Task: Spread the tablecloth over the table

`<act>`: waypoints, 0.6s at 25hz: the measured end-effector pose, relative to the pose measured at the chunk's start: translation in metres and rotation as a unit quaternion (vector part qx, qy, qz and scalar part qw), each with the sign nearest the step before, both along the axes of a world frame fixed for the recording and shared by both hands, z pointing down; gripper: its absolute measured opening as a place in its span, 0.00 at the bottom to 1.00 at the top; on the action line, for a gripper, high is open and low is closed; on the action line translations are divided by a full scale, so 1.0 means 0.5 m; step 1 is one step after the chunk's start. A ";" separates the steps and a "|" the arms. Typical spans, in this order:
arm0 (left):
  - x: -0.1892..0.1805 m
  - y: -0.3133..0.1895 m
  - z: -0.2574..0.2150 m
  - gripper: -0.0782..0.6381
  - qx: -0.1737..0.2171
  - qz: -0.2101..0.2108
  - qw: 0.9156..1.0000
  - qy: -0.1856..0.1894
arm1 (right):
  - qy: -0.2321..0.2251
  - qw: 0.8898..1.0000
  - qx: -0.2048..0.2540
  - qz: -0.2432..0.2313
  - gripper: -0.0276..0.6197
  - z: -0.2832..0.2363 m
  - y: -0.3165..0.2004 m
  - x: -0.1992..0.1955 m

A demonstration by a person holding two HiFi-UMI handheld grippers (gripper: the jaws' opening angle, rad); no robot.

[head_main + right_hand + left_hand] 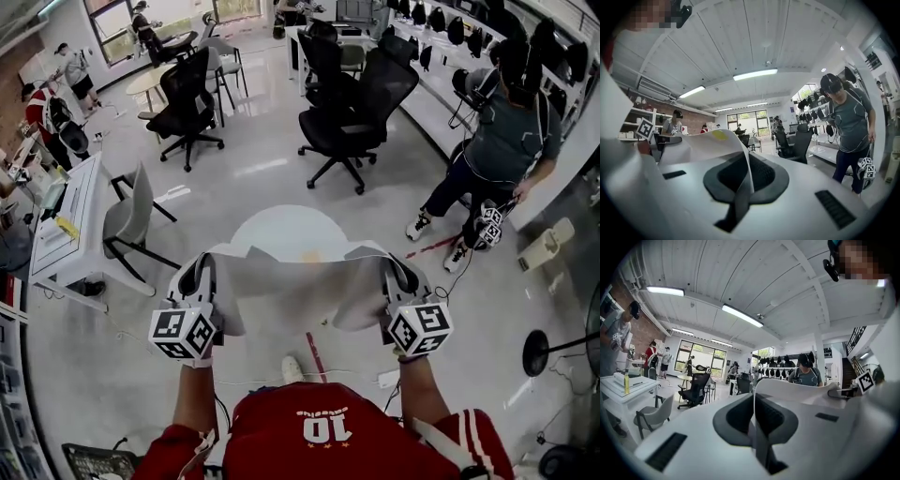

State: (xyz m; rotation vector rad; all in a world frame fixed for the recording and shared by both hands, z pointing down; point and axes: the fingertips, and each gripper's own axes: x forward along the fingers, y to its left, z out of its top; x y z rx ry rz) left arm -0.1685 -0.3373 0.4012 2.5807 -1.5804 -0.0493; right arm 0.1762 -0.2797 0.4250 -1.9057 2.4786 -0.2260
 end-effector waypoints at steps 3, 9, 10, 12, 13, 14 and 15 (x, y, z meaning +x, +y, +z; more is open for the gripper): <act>-0.015 -0.036 0.001 0.12 0.000 0.008 1.000 0.005 | 0.003 1.000 -0.002 0.008 0.07 -0.001 -0.029 -0.014; -0.033 -0.080 0.006 0.12 -0.001 0.023 1.000 0.004 | 0.009 1.000 -0.006 0.023 0.07 -0.007 -0.060 -0.033; -0.032 -0.086 0.007 0.12 -0.002 0.024 1.000 0.005 | 0.010 1.000 -0.008 0.025 0.07 -0.007 -0.063 -0.033; -0.029 -0.098 0.008 0.12 -0.003 0.026 1.000 0.008 | 0.013 0.999 -0.010 0.027 0.07 -0.008 -0.072 -0.031; -0.028 -0.105 0.007 0.12 -0.003 0.026 1.000 0.009 | 0.015 0.999 -0.011 0.028 0.07 -0.011 -0.078 -0.031; -0.029 -0.111 0.004 0.12 -0.002 0.026 1.000 0.011 | 0.016 0.999 -0.010 0.029 0.07 -0.015 -0.084 -0.031; -0.030 -0.117 -0.001 0.12 -0.001 0.025 1.000 0.012 | 0.016 0.999 -0.009 0.030 0.07 -0.019 -0.091 -0.032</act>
